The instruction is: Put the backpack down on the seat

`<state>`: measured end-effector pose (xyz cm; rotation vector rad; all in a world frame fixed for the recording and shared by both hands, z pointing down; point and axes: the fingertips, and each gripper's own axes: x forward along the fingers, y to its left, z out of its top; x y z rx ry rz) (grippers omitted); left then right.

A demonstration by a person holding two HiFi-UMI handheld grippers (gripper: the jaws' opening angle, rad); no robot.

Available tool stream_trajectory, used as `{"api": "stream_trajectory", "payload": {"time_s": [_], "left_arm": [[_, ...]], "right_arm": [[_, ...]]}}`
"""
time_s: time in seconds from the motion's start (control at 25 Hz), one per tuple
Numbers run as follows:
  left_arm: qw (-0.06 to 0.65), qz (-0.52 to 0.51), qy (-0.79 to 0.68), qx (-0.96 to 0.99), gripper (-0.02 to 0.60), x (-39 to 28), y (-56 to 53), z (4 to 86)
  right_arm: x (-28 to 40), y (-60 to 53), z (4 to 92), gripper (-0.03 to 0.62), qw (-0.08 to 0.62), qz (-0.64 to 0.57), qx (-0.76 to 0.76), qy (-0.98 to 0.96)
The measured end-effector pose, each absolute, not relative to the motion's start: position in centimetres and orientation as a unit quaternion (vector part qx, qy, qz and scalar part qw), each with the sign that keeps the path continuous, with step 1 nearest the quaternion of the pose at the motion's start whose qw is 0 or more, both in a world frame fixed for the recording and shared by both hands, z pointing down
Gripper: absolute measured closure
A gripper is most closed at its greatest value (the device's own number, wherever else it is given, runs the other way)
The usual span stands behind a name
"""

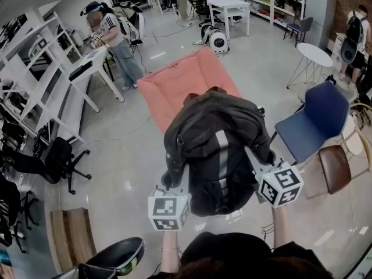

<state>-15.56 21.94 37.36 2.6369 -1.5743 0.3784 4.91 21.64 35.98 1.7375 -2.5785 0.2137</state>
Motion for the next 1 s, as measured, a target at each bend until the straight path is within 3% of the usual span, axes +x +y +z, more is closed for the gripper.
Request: {"api": "stream_trajectory", "payload": {"time_s": [1.0], "left_arm": [[0.066, 0.147, -0.490, 0.857, 0.480, -14.1, 3.0, 39.9]], "right_arm": [[6.4, 2.5, 38.4, 0.488, 0.035, 0.111, 0.570, -0.813]]}}
